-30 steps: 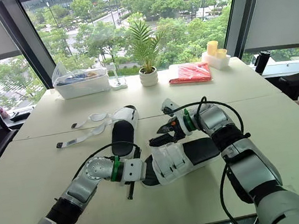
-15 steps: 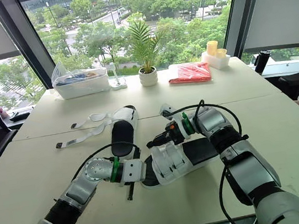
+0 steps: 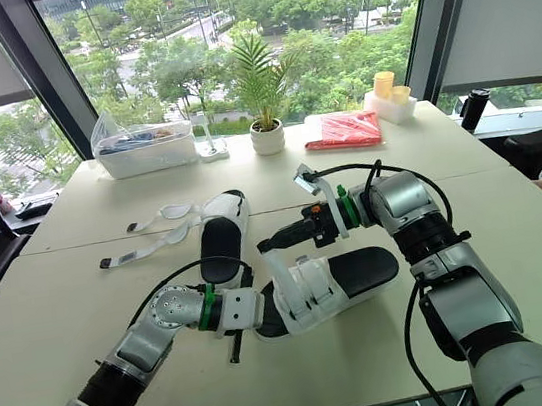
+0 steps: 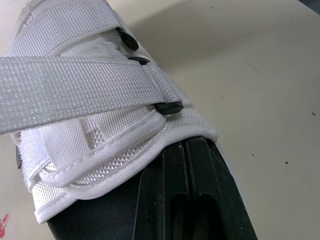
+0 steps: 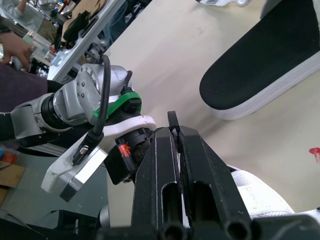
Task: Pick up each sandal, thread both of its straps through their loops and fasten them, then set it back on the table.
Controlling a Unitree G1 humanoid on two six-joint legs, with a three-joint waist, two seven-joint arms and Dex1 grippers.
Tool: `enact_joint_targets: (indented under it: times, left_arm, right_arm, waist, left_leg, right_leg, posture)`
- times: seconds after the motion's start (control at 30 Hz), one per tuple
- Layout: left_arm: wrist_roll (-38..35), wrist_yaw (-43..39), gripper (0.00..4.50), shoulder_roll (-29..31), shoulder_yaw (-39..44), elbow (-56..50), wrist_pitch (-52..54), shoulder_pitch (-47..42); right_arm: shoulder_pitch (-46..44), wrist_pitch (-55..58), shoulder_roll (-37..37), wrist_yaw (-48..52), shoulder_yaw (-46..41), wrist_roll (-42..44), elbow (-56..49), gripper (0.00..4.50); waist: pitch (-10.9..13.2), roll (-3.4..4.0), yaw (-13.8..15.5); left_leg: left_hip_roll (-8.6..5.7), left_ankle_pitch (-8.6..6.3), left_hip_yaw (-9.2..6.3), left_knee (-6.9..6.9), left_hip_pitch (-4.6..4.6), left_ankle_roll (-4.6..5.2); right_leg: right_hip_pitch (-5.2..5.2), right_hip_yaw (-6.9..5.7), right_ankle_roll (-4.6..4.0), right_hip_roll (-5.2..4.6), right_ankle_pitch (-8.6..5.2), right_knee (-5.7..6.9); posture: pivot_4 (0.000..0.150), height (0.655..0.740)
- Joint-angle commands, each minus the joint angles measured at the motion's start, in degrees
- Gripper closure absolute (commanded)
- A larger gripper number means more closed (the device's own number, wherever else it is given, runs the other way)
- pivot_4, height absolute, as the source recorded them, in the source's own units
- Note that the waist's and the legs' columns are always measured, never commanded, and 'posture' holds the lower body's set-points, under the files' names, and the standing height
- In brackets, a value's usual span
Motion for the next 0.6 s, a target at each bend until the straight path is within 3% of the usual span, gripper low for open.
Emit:
enact_joint_targets:
  times: [0.03, 0.33, 0.6]
  left_arm:
    - [5.88, -4.56, 4.50, 1.07, -8.40, 3.72, 2.88, 5.65]
    - [5.88, -4.50, 4.50, 1.58, -8.63, 2.33, 3.36, 6.44]
    - [5.67, -3.69, 4.50, 2.16, -8.68, 0.65, 4.46, 7.54]
  right_arm:
    - [-4.54, -7.25, -0.05, -2.46, -2.61, -1.09, 2.95, 4.46]
    - [-6.17, -23.06, 4.49, -7.32, 0.61, -9.72, 21.71, 4.46]
    - [-3.81, -37.84, 5.41, -9.54, 5.34, -18.94, 29.78, 4.46]
  waist:
    - [0.00, 0.00, -0.01]
    - [0.00, 0.00, -0.32]
    - [-0.07, 0.05, -1.34]
  left_leg:
    - [0.00, 0.00, 0.00, 0.00, 0.00, 0.00]
    - [0.00, 0.01, 0.01, 0.00, 0.03, 0.00]
    - [0.01, -0.06, 0.00, -0.06, 0.58, -0.11]
  right_leg:
    - [0.00, 0.00, 0.00, 0.00, 0.00, 0.00]
    - [0.01, 0.00, 0.01, 0.04, 0.01, 0.03]
    - [0.54, 0.01, 0.00, 0.07, 0.00, 0.04]
  posture:
    - [0.150, 0.7400]
    - [0.150, 0.7400]
    - [0.150, 0.7400]
